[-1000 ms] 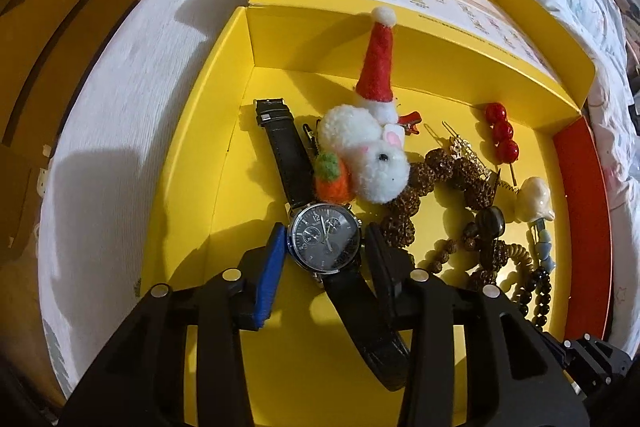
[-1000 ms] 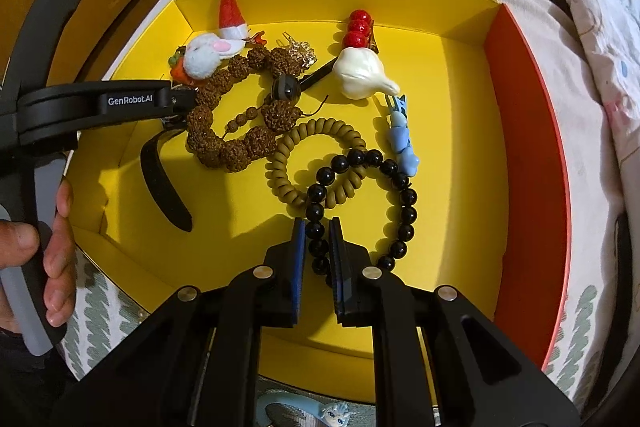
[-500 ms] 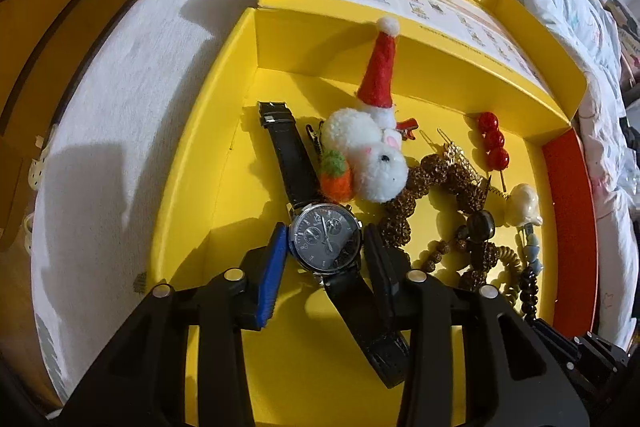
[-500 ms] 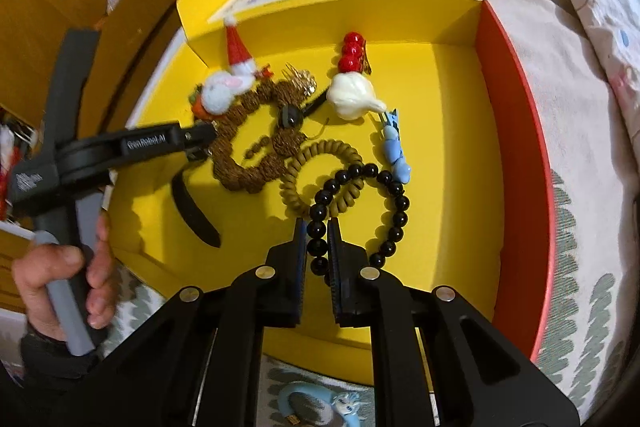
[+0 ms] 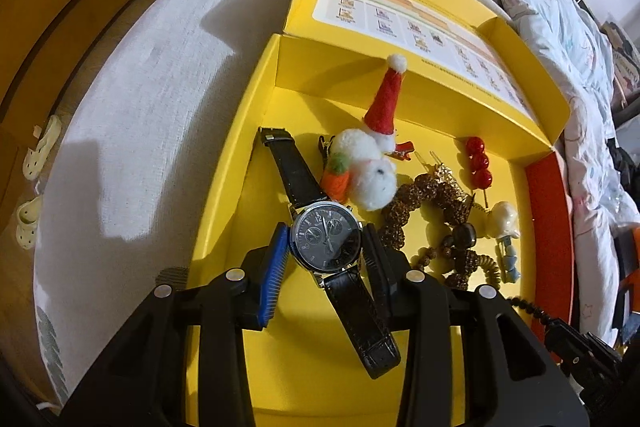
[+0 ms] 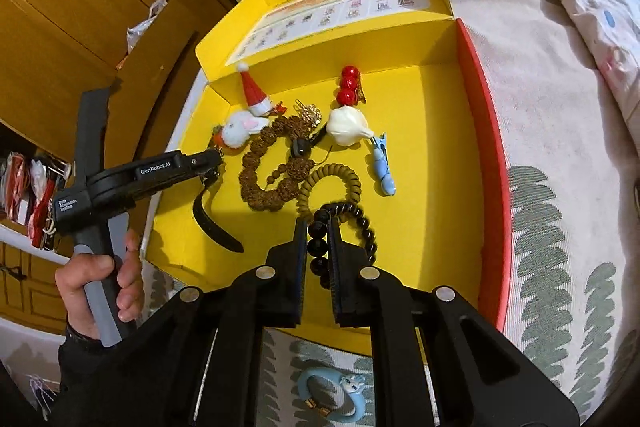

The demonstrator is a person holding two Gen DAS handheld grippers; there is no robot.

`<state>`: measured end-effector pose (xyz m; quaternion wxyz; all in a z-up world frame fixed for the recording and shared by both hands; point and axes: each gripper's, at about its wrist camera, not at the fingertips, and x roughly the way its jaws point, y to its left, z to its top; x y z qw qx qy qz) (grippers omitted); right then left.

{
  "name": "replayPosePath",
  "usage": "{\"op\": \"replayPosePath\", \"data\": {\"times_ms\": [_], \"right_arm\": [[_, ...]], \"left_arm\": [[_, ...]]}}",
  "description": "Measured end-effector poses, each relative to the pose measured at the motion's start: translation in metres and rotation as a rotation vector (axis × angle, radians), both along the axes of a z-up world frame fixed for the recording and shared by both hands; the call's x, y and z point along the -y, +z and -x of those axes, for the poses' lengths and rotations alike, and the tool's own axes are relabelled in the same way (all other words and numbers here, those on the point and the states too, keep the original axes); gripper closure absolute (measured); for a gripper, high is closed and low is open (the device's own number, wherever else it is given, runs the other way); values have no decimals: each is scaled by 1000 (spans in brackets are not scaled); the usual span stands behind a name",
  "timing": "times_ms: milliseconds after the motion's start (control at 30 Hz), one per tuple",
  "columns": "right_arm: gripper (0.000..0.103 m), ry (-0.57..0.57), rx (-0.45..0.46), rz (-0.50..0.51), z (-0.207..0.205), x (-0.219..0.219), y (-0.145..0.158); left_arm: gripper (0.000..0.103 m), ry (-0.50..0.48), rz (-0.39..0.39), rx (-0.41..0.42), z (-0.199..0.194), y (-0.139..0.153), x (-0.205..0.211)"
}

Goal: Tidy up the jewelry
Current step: 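Carry the bracelet and watch out of the box and release them on the bed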

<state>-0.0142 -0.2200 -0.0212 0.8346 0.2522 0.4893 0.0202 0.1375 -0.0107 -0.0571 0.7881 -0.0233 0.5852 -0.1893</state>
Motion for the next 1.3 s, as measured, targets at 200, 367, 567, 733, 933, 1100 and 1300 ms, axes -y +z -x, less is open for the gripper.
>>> {"op": "replayPosePath", "data": {"times_ms": [200, 367, 567, 733, 933, 1100, 1300], "right_arm": [[92, 2, 27, -16, 10, -1, 14], [92, -3, 52, -23, 19, -1, 26], [92, -13, 87, -36, 31, 0, 43], [92, -17, 113, -35, 45, 1, 60], [92, -34, 125, -17, 74, 5, 78], [92, -64, 117, -9, 111, 15, 81], [92, -101, 58, 39, 159, 21, 68]], "left_arm": [[65, 5, 15, 19, 3, 11, -3], [65, 14, 40, 28, 6, 22, -10], [65, 18, 68, 55, 17, 40, -18], [65, 11, 99, 85, 30, 63, -23], [65, 1, 123, 120, 54, 92, -32], [65, -7, 141, 153, 84, 114, -49], [65, -22, 145, 166, 130, 121, -67]]}}
